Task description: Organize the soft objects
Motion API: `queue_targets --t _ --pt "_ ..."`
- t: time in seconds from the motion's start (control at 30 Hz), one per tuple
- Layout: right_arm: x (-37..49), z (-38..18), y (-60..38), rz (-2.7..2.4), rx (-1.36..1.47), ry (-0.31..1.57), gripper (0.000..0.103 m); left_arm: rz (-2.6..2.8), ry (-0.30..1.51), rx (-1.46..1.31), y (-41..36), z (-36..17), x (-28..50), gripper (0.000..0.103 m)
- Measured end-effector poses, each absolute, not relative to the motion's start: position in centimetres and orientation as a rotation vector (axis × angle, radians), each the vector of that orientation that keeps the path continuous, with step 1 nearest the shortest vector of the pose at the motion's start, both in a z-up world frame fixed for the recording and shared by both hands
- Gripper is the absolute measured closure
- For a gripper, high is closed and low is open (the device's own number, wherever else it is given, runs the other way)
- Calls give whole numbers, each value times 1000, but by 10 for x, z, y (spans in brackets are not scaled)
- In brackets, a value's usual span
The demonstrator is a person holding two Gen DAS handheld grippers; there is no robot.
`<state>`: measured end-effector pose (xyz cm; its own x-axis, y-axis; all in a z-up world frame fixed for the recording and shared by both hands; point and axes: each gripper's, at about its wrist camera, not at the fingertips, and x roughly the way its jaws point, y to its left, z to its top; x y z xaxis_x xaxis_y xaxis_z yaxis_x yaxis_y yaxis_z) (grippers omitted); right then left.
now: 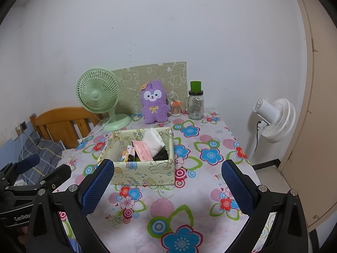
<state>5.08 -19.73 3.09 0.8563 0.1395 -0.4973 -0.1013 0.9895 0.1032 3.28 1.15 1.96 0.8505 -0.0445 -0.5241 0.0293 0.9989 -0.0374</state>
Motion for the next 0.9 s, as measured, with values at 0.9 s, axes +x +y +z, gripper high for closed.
queue_targets --t 0.9 --pt "52 31 -198 126 76 533 0 -35 553 -31 14 21 32 0"
